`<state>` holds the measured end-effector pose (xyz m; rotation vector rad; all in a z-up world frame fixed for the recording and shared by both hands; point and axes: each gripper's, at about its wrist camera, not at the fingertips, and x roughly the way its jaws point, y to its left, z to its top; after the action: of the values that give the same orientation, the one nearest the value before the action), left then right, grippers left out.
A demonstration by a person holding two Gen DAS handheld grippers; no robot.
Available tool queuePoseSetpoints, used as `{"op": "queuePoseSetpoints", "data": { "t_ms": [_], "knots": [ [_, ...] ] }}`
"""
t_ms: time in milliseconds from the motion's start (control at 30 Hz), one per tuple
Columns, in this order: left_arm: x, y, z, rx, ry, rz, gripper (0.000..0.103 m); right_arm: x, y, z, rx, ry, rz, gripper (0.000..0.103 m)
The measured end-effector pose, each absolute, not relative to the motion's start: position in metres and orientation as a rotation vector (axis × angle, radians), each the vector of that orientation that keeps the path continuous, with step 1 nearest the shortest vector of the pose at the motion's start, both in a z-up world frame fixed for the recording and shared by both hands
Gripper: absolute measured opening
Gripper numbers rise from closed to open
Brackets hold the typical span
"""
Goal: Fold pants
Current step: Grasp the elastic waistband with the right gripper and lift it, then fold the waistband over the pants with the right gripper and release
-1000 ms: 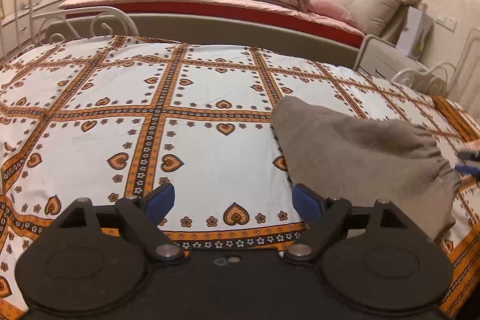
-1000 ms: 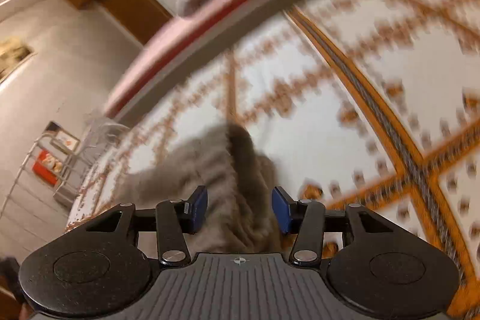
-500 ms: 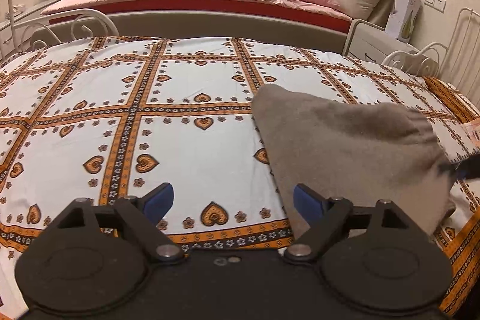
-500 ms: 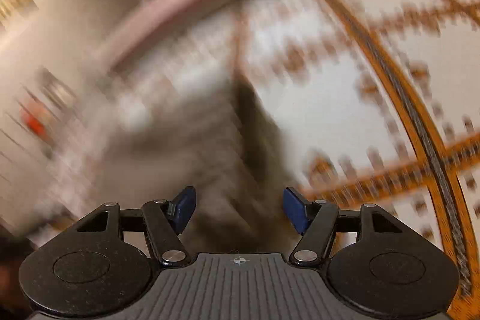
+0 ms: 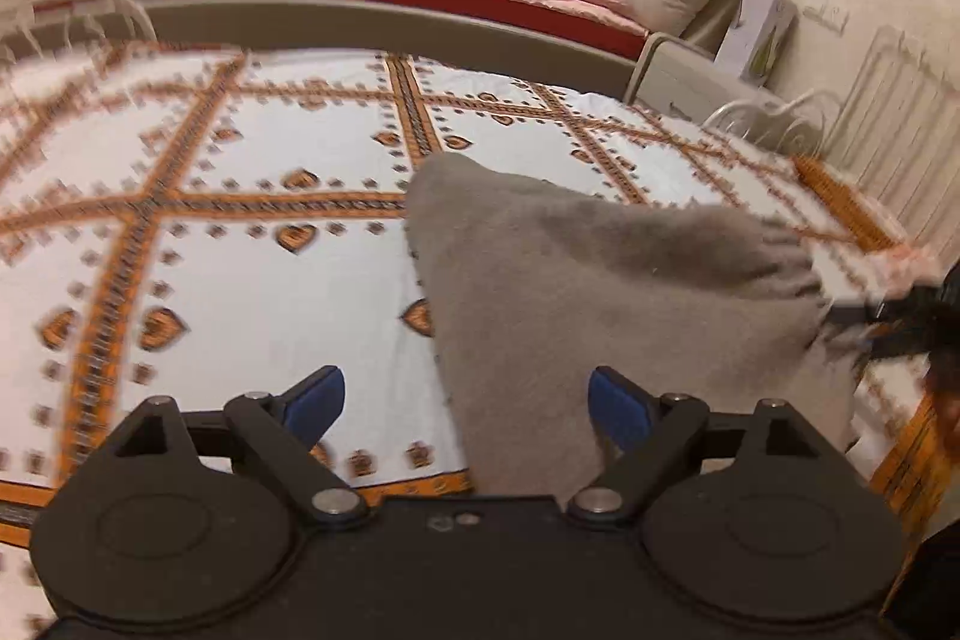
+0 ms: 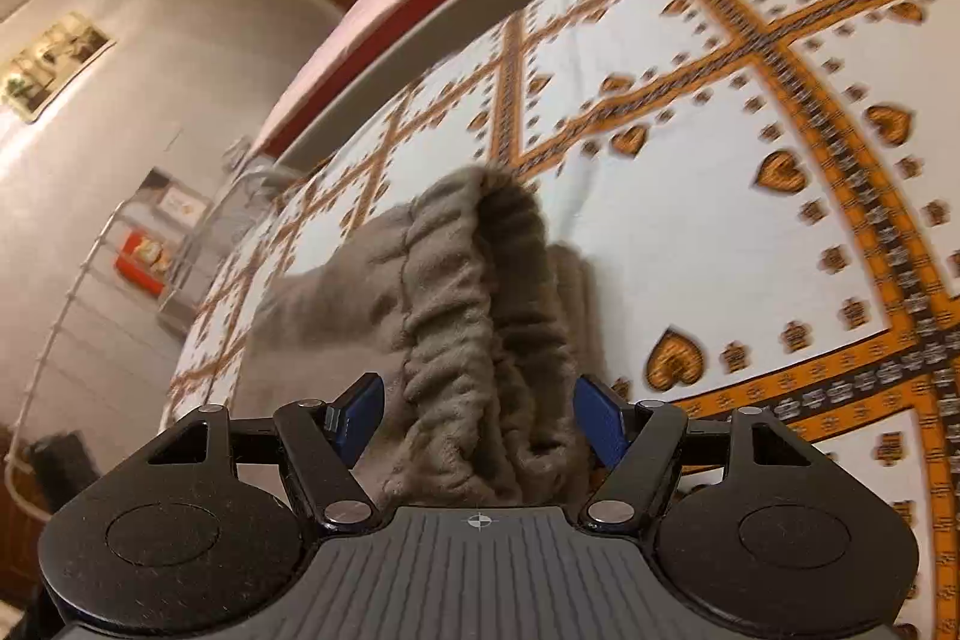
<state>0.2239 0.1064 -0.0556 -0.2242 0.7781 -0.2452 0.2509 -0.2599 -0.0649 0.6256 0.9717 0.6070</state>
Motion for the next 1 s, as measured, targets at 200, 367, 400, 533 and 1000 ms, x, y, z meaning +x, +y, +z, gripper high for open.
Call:
{"op": "queuePoseSetpoints", "data": {
  "t_ms": [200,367,400,533,1000],
  "knots": [
    [0.256,0.113,-0.086,-0.466,0.904,-0.396,0.063,0.269,-0.270,-0.097,0.752,1.060,0.634,0.076],
    [0.267,0.120,-0.097,-0.508,0.903,-0.426,0.064,0.283,-0.275,-0.107,0.769,1.076,0.691,0.076],
    [0.268,0.121,-0.100,-0.518,0.904,-0.434,0.064,0.285,-0.274,-0.108,0.771,1.077,0.695,0.077],
    [0.275,0.116,-0.101,-0.508,0.889,-0.445,0.049,0.292,-0.257,-0.105,0.743,1.074,0.713,0.075],
    [0.354,0.130,-0.073,-0.408,0.666,-0.358,0.044,0.369,-0.220,-0.046,0.569,0.798,0.728,0.069]
  ]
}}
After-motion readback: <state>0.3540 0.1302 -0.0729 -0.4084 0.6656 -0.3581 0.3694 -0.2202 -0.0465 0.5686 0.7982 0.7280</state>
